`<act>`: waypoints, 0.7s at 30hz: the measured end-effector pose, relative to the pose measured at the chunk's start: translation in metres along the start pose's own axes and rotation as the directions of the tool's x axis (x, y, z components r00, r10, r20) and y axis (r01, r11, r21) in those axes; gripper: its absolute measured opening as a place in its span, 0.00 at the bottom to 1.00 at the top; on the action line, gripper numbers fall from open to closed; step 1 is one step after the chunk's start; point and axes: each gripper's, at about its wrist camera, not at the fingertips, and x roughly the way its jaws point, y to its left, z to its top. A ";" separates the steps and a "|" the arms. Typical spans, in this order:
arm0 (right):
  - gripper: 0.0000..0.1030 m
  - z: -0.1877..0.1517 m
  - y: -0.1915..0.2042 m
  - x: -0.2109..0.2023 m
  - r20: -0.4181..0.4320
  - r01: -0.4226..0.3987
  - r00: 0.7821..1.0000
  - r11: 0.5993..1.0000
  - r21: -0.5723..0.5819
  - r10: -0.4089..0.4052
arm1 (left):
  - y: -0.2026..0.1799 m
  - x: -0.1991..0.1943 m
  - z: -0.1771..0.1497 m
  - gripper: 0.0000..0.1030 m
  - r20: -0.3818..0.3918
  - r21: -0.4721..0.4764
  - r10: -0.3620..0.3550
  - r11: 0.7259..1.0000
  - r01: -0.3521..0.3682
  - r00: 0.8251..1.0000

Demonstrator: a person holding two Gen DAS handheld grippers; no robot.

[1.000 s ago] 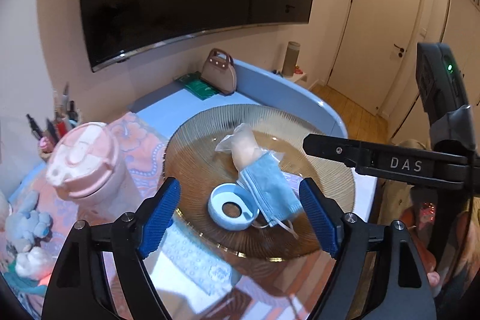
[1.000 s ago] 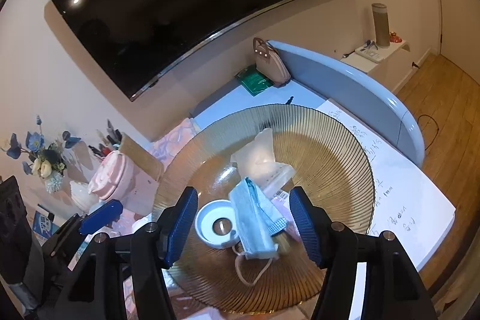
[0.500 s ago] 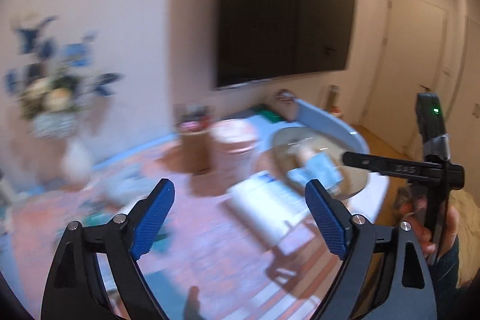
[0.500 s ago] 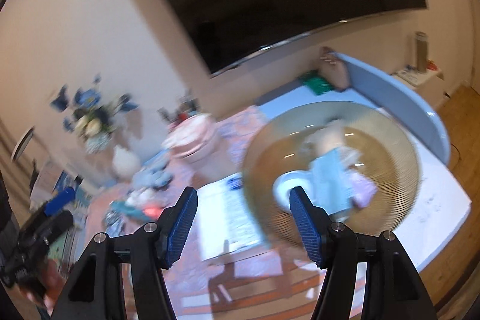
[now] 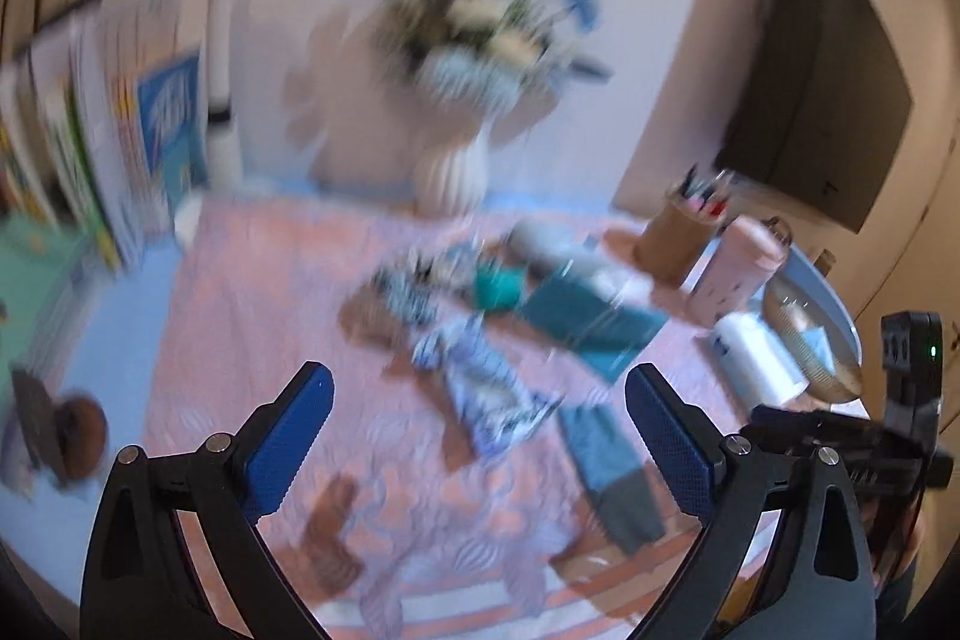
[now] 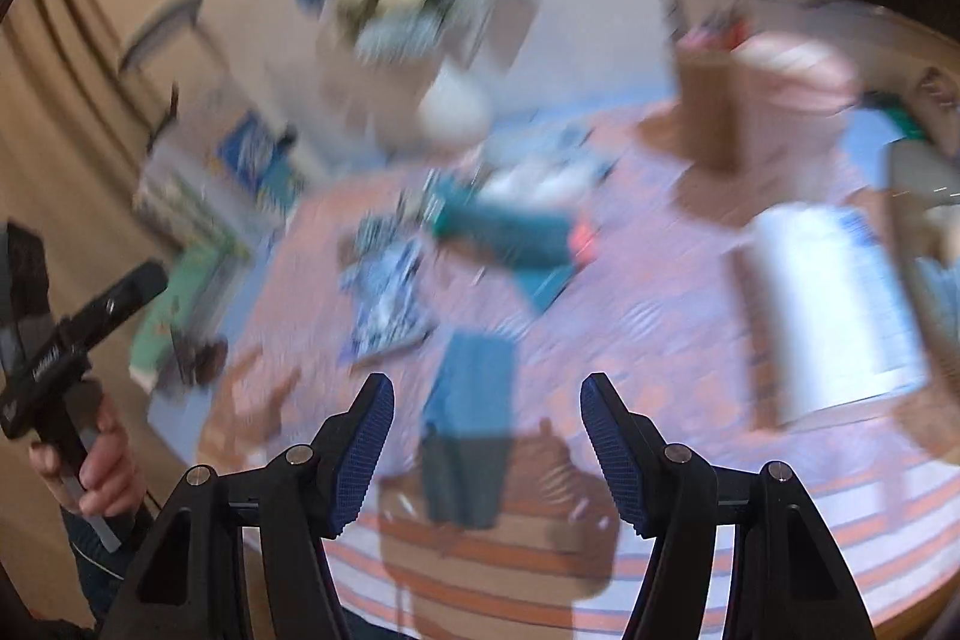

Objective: Organize soft objects
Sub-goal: 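Move both tools back over the tablecloth toward the remaining items, then grasp the blue-and-white wipes packet with the left tool while the right tool grasps the light blue cloth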

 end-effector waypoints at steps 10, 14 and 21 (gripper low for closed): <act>0.61 -0.026 0.014 0.080 -0.113 0.125 0.986 0.992 -0.008 -0.125 | 0.012 0.089 -0.029 0.94 -0.092 -0.179 -0.080 0.982 0.063 0.993; 0.76 -0.037 0.005 0.085 -0.070 0.110 0.992 0.991 0.072 -0.105 | 0.008 0.115 -0.025 0.85 -0.080 -0.184 -0.023 0.983 0.008 0.997; 0.84 -0.052 0.033 0.109 -0.015 0.273 0.962 0.962 -0.030 -0.273 | 0.012 0.147 -0.040 0.77 -0.115 -0.209 -0.034 0.978 0.009 0.993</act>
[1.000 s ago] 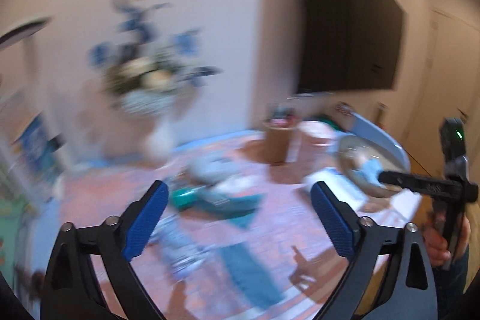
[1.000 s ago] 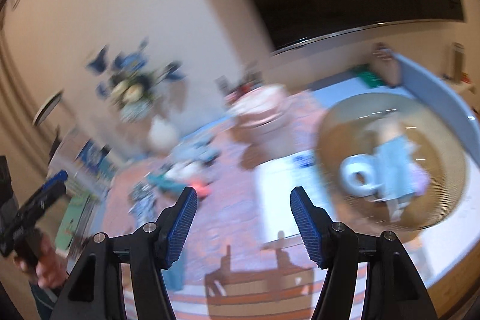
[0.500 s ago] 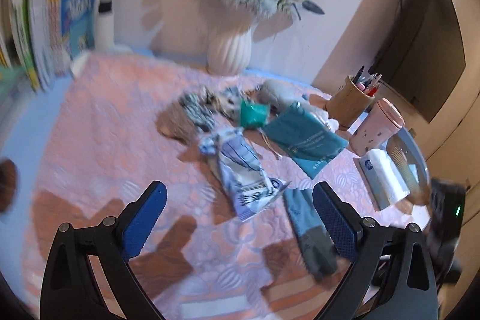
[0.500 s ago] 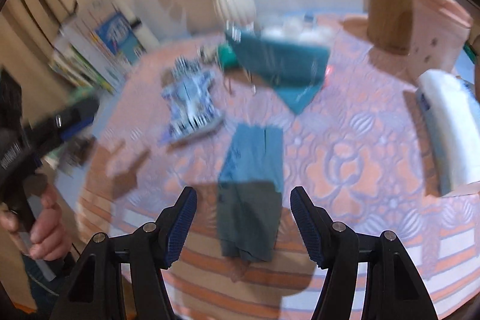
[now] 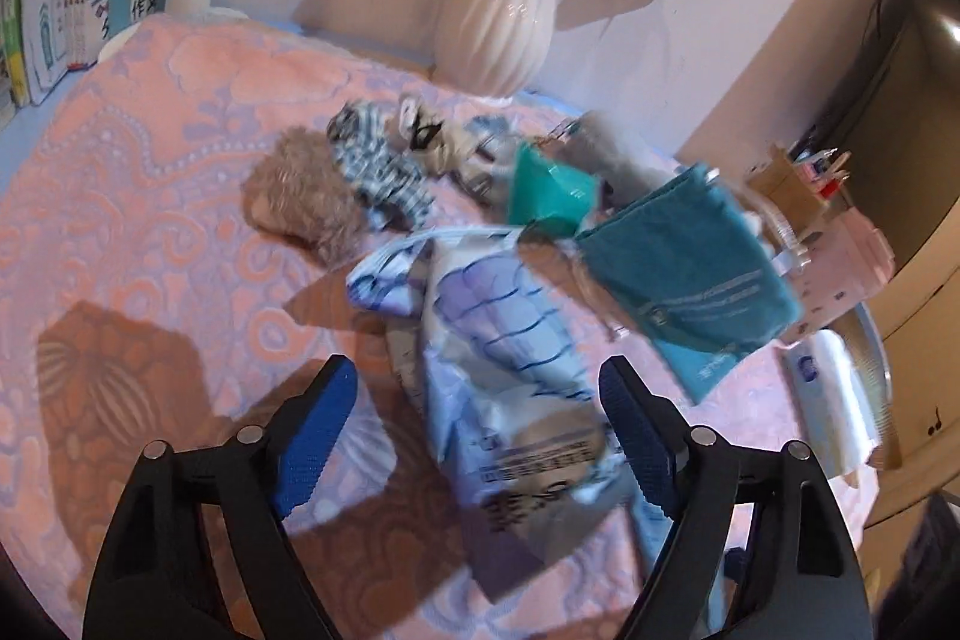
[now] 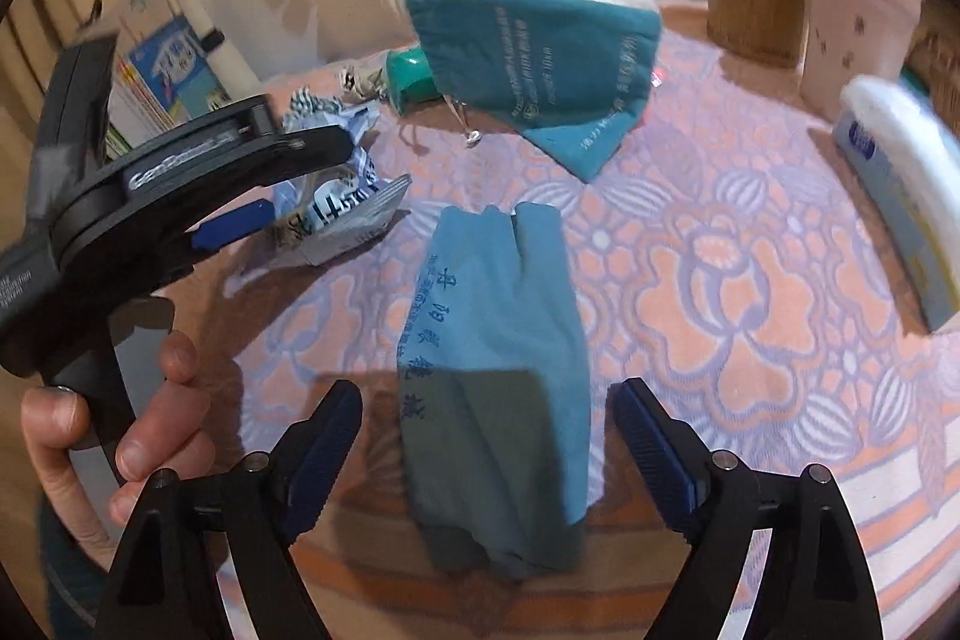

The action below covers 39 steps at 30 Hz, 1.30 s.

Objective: Organize soft objects
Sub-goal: 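Grasp the blue-and-white wipes packet with the left tool while the right tool grasps the light blue cloth, then lift and carry the wipes packet and light blue cloth over the amber plate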

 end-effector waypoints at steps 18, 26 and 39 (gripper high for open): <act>0.09 0.001 -0.007 -0.015 0.083 -0.026 0.996 0.999 -0.023 0.028 | -0.009 -0.015 -0.007 0.42 0.070 0.084 -0.035 0.996 0.029 0.997; 0.09 0.012 -0.029 -0.041 0.142 -0.056 0.989 0.998 0.036 0.050 | -0.017 -0.023 -0.010 0.42 0.090 0.107 -0.017 0.994 0.007 0.996; 0.09 0.018 -0.077 -0.107 0.297 -0.105 0.953 0.987 0.125 0.064 | -0.073 -0.081 -0.029 0.42 0.143 0.220 -0.112 0.972 0.079 0.983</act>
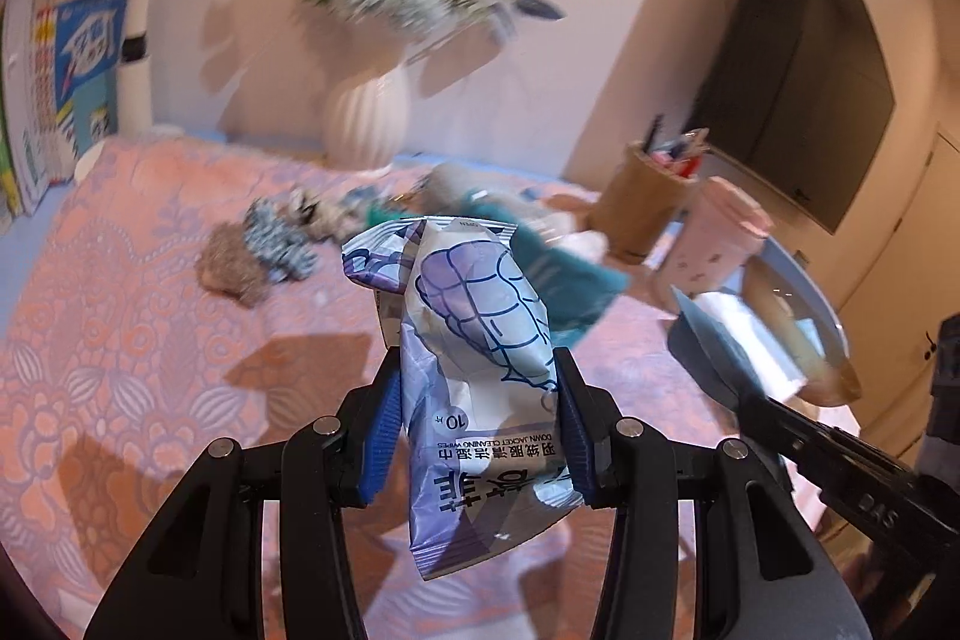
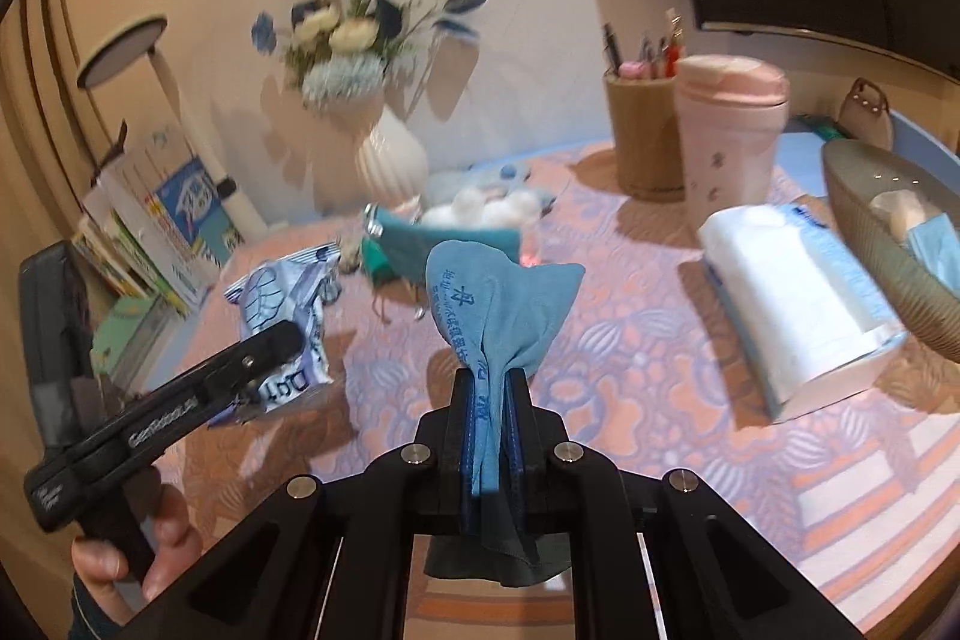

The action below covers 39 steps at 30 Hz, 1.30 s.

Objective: Organize soft objects
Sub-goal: 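Lift and carry the wipes packet and light blue cloth over the amber plate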

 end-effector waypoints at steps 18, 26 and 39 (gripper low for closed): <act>0.09 0.048 -0.159 -0.110 0.241 0.094 0.956 0.954 0.284 -0.165 | -0.199 0.017 0.050 0.42 -0.005 0.314 -0.230 0.924 0.220 0.973; 0.09 0.076 -0.239 -0.142 0.267 0.165 0.918 0.893 0.419 -0.294 | -0.300 0.070 0.058 0.42 -0.117 0.386 -0.330 0.854 0.349 0.937; 0.09 0.095 -0.312 -0.116 0.150 0.199 0.935 0.824 0.531 -0.322 | -0.363 0.154 0.045 0.42 -0.242 0.400 -0.291 0.839 0.369 0.926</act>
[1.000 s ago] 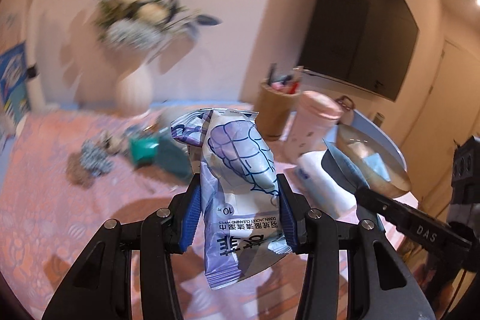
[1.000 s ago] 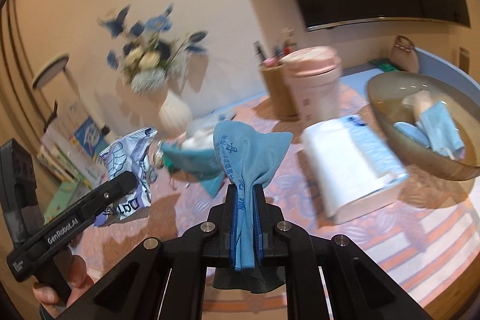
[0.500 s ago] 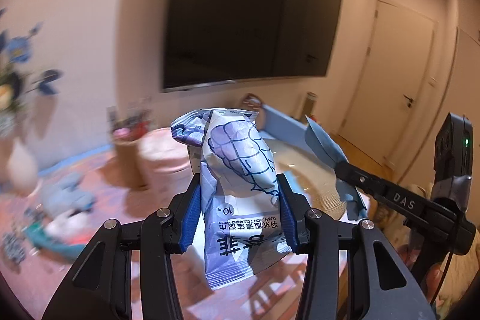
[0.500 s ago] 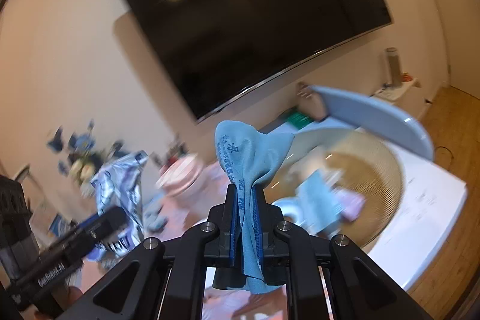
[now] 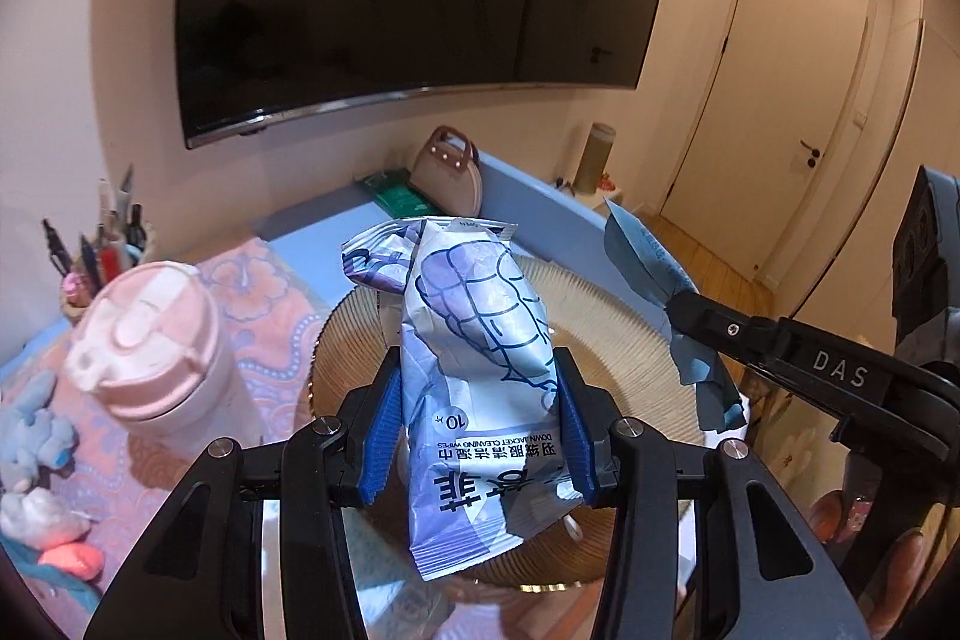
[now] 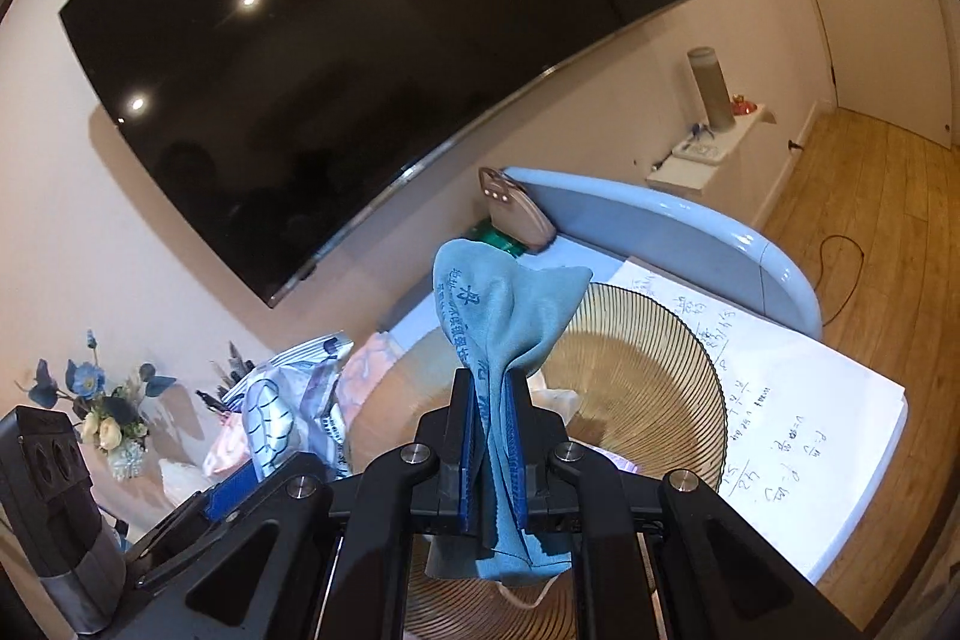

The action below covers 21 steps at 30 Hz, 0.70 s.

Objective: Organize soft objects
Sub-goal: 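Lift and carry the wipes packet and light blue cloth over the amber plate, then open both tools to drop the packet and cloth onto the plate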

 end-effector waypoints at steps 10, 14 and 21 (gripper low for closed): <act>0.44 -0.002 -0.017 0.022 -0.099 -0.010 0.995 0.999 0.031 0.014 | 0.001 0.004 0.000 0.80 -0.016 -0.005 -0.005 1.000 0.004 1.000; 0.48 -0.006 -0.019 0.011 -0.094 -0.045 0.994 0.998 0.045 0.049 | 0.002 -0.016 0.000 0.80 0.002 0.018 -0.005 1.000 0.005 1.000; 0.48 -0.014 0.006 -0.011 -0.077 -0.085 0.993 0.996 0.002 0.085 | 0.015 -0.072 -0.008 0.80 0.071 0.024 0.016 1.000 -0.018 0.997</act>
